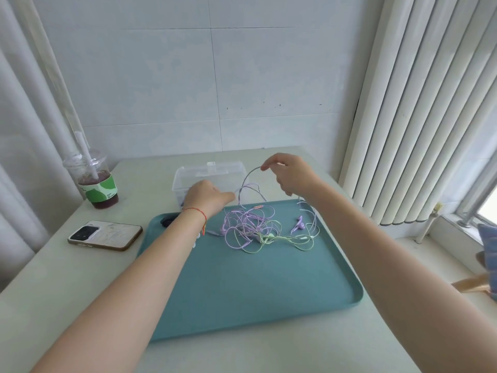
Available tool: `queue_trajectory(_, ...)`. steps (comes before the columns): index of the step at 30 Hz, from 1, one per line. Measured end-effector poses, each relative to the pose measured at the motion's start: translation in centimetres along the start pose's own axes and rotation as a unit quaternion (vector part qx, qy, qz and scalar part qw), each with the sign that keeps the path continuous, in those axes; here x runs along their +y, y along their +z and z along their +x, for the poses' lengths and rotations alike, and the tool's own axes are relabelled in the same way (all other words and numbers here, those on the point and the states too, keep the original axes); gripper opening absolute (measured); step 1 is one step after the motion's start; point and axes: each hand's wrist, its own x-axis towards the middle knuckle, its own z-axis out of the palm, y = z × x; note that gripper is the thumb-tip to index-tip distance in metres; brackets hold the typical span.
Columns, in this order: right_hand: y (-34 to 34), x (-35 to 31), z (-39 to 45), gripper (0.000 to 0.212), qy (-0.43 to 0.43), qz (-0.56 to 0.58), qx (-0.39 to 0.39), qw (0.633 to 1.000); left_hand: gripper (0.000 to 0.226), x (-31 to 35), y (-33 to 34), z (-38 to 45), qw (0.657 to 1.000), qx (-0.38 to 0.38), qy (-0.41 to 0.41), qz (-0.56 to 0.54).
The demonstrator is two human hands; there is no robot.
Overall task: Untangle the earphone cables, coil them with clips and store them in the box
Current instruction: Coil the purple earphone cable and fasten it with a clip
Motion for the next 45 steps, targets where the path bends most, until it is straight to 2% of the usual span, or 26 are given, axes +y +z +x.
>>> queue_trajectory(2, 0.0, -0.6, -0.2, 0.032, 0.002, -0.030, -0.038, 0.999, 0.041, 0.9, -0.2, -0.5, 0.994, 0.073, 0.059, -0.060)
queue_trajectory(3, 0.2, -0.9, -0.4, 0.033, 0.002, -0.036, -0.057, 0.998, 0.037, 1.6, -0.3, -0.7, 0.985, 0.070, 0.108, -0.115)
queue_trajectory(5, 0.4, -1.4, -0.7, 0.025, -0.010, -0.060, -0.076, 0.995, 0.028, 3.4, -0.4, -1.7, 0.964, -0.009, 0.173, -0.201)
queue_trajectory(7, 0.4, -1.7, -0.9, 0.017, -0.037, -0.098, -0.065, 0.992, 0.014, 4.5, -0.5, -2.3, 0.948, -0.083, 0.174, -0.253)
queue_trajectory(10, -0.1, -0.8, -0.3, 0.016, -0.054, -0.071, 0.009, 0.996, 0.020, 4.1, -1.0, -1.8, 0.950, -0.086, 0.150, -0.260)
queue_trajectory(13, -1.0, 1.0, 0.6, 0.015, 0.010, -0.018, 0.149, 0.989, 0.025, 2.9, -1.8, -1.2, 0.960, -0.106, 0.130, -0.226)
queue_trajectory(16, -1.2, 2.5, 1.1, 0.020, 0.067, -0.033, 0.206, 0.976, 0.022, 2.0, -2.5, -0.7, 0.960, -0.128, 0.125, -0.216)
queue_trajectory(20, -0.4, 2.8, 1.4, 0.029, 0.081, -0.174, 0.162, 0.968, 0.016, 1.4, -3.0, -0.4, 0.961, -0.164, 0.133, -0.179)
queue_trajectory(22, 0.5, 1.8, 0.8, 0.040, 0.008, -0.231, 0.137, 0.963, 0.016, 1.6, -2.8, -0.5, 0.967, -0.142, 0.138, -0.161)
queue_trajectory(24, 1.7, 0.4, 0.2, 0.042, -0.113, -0.208, 0.095, 0.967, 0.017, 2.0, -2.6, -0.8, 0.971, -0.116, 0.145, -0.153)
queue_trajectory(26, 2.7, -0.8, -0.4, 0.038, -0.175, -0.182, 0.018, 0.968, 0.018, 2.4, -2.3, -1.0, 0.968, -0.112, 0.152, -0.167)
queue_trajectory(29, 3.2, -1.6, -0.9, 0.032, -0.141, -0.161, -0.039, 0.976, 0.024, 2.6, -2.0, -1.3, 0.967, -0.090, 0.153, -0.181)
queue_trajectory(33, 3.1, -1.3, -0.8, 0.034, -0.097, -0.171, -0.032, 0.980, 0.037, 2.0, -1.8, -1.2, 0.970, -0.047, 0.136, -0.194)
queue_trajectory(37, 2.2, -0.4, -0.5, 0.026, -0.046, -0.128, -0.018, 0.991, 0.034, 1.1, -1.9, -0.8, 0.969, -0.025, 0.118, -0.218)
queue_trajectory(39, 1.6, 0.3, -0.3, 0.022, -0.034, -0.091, -0.005, 0.995, 0.035, 0.6, -2.0, -0.5, 0.955, -0.007, 0.107, -0.277)
queue_trajectory(43, 0.9, 1.7, -0.2, 0.017, 0.007, -0.042, 0.007, 0.999, 0.037, -0.4, -2.5, 0.5, 0.900, 0.012, 0.076, -0.430)
queue_trajectory(45, 0.7, 2.3, 0.1, 0.016, 0.024, -0.033, 0.039, 0.998, 0.034, -0.7, -2.6, 0.5, 0.903, 0.030, 0.074, -0.421)
